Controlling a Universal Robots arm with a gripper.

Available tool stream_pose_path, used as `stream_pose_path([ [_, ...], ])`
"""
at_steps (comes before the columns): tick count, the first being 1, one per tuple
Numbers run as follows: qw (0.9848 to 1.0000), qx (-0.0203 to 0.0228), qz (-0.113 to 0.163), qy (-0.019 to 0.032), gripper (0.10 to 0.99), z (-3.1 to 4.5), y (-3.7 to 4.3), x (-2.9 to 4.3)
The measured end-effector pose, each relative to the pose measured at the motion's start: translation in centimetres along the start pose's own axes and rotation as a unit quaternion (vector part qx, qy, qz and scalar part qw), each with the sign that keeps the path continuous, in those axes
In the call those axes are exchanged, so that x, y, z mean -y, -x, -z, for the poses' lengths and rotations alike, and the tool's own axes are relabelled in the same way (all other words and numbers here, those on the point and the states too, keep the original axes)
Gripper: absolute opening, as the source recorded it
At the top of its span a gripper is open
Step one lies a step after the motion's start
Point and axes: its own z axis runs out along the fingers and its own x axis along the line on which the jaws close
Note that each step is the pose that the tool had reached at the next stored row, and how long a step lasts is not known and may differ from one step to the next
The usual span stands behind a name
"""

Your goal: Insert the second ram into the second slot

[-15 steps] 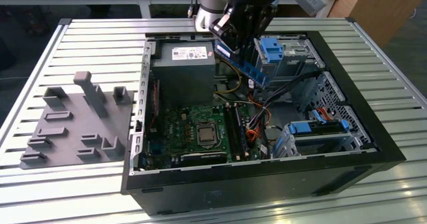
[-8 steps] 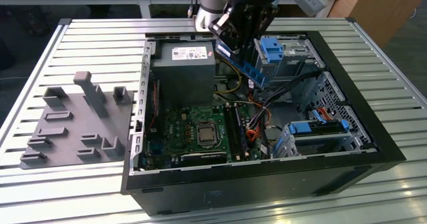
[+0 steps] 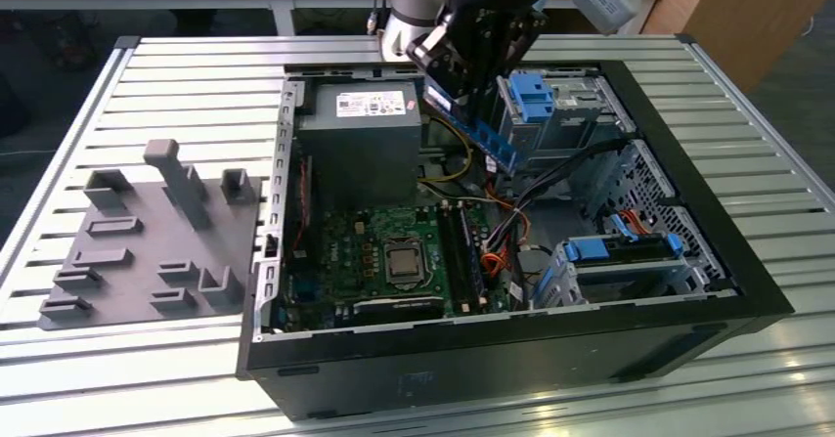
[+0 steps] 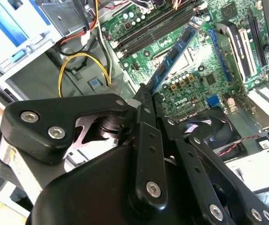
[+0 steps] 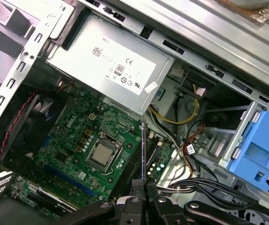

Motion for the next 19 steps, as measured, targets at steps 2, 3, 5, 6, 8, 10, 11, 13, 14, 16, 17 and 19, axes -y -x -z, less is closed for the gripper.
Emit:
stream_pose_path([
  [2, 1.0000, 0.0002, -0.006, -0.0002, 0.133, 0.00, 0.00, 0.00],
  [3, 1.0000, 0.0002, -0.009, -0.0003, 0.133, 0.00, 0.00, 0.00],
  [5, 0.9998, 0.0005, -0.019, -0.0007, 0.133, -0.02, 0.00, 0.00],
  [6, 0.9997, 0.0007, -0.025, -0.0009, 0.133, -0.03, 0.00, 0.00],
  [8, 0.9992, 0.0011, -0.039, -0.0013, 0.133, -0.05, 0.00, 0.00],
  [10, 0.9986, 0.0016, -0.053, -0.0016, 0.133, -0.07, 0.00, 0.00],
  [11, 0.9982, 0.0018, -0.060, -0.0017, 0.133, -0.08, 0.00, 0.00],
  [13, 0.9973, 0.0023, -0.073, -0.0019, 0.133, -0.11, 0.00, 0.00],
  [14, 0.9968, 0.0025, -0.080, -0.0020, 0.133, -0.12, 0.00, 0.00],
  [16, 0.9956, 0.0030, -0.094, -0.0022, 0.133, -0.14, 0.00, 0.01],
  [17, 0.9950, 0.0033, -0.100, -0.0023, 0.133, -0.16, 0.00, 0.01],
  [19, 0.9935, 0.0037, -0.114, -0.0026, 0.133, -0.18, 0.00, 0.01],
])
